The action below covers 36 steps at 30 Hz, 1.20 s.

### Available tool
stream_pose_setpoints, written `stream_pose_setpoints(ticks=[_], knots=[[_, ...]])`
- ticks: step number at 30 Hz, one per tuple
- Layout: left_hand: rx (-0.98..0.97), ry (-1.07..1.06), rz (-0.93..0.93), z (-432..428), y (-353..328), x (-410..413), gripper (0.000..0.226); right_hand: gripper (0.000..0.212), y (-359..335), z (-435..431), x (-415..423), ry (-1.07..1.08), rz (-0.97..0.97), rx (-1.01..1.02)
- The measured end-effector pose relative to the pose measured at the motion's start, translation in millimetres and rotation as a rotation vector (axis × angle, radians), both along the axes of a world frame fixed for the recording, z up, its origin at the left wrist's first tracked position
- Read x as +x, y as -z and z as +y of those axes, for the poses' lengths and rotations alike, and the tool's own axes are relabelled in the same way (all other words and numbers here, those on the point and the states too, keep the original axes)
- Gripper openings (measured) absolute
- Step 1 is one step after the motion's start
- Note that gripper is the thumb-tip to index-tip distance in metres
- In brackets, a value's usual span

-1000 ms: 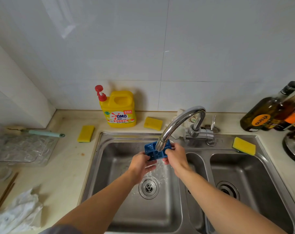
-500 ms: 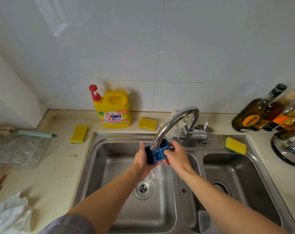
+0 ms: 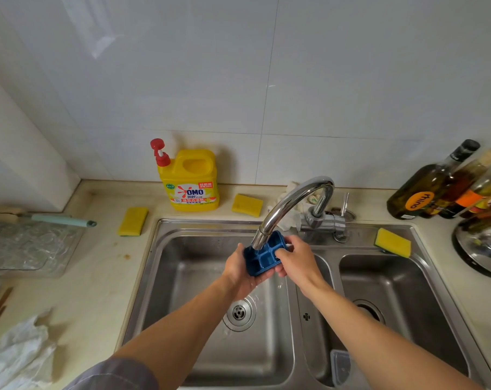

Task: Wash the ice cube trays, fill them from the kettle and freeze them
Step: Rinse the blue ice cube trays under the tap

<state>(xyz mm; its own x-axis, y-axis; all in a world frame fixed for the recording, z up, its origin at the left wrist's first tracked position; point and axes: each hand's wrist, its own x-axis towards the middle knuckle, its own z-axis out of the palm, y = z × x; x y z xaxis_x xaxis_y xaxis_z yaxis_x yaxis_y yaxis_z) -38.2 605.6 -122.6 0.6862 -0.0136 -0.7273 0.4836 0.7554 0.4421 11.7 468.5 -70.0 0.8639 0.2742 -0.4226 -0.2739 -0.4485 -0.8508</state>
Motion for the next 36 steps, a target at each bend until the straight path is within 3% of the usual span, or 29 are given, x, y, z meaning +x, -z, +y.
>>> stream_pose_setpoints(ticks=[8, 11, 15, 18, 21, 26, 36], knots=[[0.030, -0.022, 0.041, -1, 8, 0, 0.064, 0.025, 4, -3, 1, 0.011, 0.073, -0.001], [0.263, -0.060, 0.081, 7, 0, 3, 0.054, 0.024, 7, -1, 2, 0.038, 0.245, 0.122], [0.799, 0.059, 0.039, 42, -25, 3, 0.057, 0.029, 14, 18, 2, 0.212, 0.641, 0.496], [1.095, 0.179, -0.016, 66, -44, 0, 0.059, 0.041, 21, 42, -2, 0.265, 0.767, 0.566], [1.228, 0.229, -0.019, 79, -53, -4, 0.066, 0.044, 26, 64, -8, 0.291, 0.825, 0.636], [1.270, 0.263, 0.016, 81, -48, -13, 0.067, 0.043, 32, 75, -12, 0.276, 0.835, 0.602], [1.102, 0.276, 0.058, 60, -32, -4, 0.057, 0.031, 31, 51, -8, 0.308, 0.780, 0.515]])
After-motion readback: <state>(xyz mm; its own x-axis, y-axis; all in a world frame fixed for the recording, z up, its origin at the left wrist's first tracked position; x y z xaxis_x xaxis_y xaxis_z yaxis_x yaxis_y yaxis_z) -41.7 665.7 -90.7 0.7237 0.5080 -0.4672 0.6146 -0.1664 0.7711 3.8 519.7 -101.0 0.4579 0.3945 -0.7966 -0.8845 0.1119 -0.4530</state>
